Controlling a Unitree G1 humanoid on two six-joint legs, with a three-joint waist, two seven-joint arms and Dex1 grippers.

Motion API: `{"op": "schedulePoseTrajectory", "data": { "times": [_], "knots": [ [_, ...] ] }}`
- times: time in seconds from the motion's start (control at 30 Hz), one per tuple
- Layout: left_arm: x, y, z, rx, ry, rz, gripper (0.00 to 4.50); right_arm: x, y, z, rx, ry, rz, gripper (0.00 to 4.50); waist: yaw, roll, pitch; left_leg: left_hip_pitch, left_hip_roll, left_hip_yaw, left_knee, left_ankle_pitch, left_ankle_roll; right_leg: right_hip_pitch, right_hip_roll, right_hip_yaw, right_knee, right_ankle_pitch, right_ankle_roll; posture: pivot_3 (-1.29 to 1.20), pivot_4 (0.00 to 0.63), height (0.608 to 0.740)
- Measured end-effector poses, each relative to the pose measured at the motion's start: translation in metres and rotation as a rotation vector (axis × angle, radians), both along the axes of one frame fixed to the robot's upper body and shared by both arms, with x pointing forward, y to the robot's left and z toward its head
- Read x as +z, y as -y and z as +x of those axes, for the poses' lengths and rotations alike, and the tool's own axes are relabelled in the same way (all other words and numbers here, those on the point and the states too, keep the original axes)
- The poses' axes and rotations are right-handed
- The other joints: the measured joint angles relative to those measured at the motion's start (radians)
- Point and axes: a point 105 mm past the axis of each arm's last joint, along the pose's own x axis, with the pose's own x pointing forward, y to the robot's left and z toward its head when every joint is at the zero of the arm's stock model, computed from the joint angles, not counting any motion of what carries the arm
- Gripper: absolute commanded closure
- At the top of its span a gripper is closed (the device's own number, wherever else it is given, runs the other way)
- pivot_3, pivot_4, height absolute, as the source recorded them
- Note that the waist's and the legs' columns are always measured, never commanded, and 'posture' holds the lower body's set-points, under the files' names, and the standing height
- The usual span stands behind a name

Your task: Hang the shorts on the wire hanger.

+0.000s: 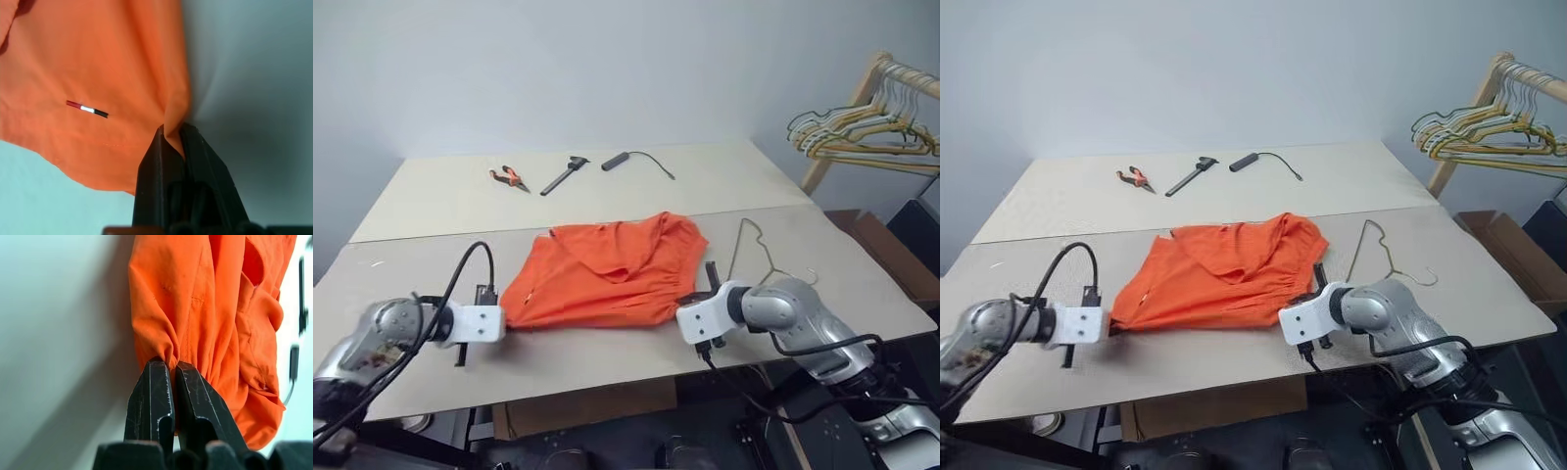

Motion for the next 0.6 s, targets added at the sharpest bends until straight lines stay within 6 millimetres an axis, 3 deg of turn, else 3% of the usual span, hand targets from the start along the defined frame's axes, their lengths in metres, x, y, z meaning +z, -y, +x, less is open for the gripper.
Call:
{"op": "schedulePoseTrajectory", "data": {
  "times": [0.17, 0.33, 0.43, 0.47, 0.53, 0.6],
  "knots": [
    [0.01, 0.003, -0.024, 0.026, -0.06, 0.013, 4.48, 0.003, 0.0, -0.018, 0.084, -0.081, -0.026, 4.5, 0.018, 0.0, 0.001, 0.001, 0.0, 0.0, 0.0, 0.0, 0.0, 0.001, 0.0, 0.0, 0.0, -0.003, 0.006, 0.11, 0.0, 0.74],
    [0.021, 0.015, -0.024, 0.029, -0.067, -0.013, 4.48, 0.008, -0.006, -0.018, 0.067, -0.155, 0.021, 4.5, 0.028, 0.001, 0.001, 0.002, 0.0, 0.001, 0.0, 0.0, 0.0, 0.001, 0.001, 0.0, 0.0, -0.003, 0.005, 0.11, 0.0, 0.74],
    [0.053, 0.048, 0.031, 0.074, 0.237, -0.241, 4.48, 0.036, -0.02, 0.032, -0.102, -0.055, 0.188, 4.5, 0.04, 0.001, 0.001, 0.004, -0.001, 0.001, 0.002, 0.002, -0.001, 0.005, 0.002, -0.001, 0.001, 0.001, 0.001, 0.11, 0.0, 0.74],
    [0.072, 0.06, 0.053, 0.106, 0.36, -0.327, 4.48, 0.055, -0.024, 0.056, -0.176, 0.033, 0.247, 4.5, 0.046, 0.001, 0.001, 0.005, -0.001, 0.001, 0.002, 0.003, -0.002, 0.005, 0.002, -0.001, 0.001, 0.003, -0.002, 0.1, 0.0, 0.74],
    [0.118, 0.071, 0.091, 0.193, 0.597, -0.434, 4.48, 0.104, -0.024, 0.103, -0.317, 0.272, 0.35, 4.5, 0.051, -0.001, 0.001, 0.001, -0.001, 0.001, 0.002, 0.005, -0.005, 0.002, 0.002, -0.001, 0.001, 0.005, -0.002, 0.1, 0.0, 0.74],
    [0.169, 0.067, 0.121, 0.324, 0.836, -0.505, 4.48, 0.161, -0.015, 0.137, -0.451, 0.553, 0.457, 4.5, 0.053, -0.002, 0.0, -0.003, -0.002, 0.001, -0.003, 0.011, -0.015, -0.003, 0.001, -0.001, 0.0, 0.006, -0.003, 0.1, 0.0, 0.74]
  ]
}}
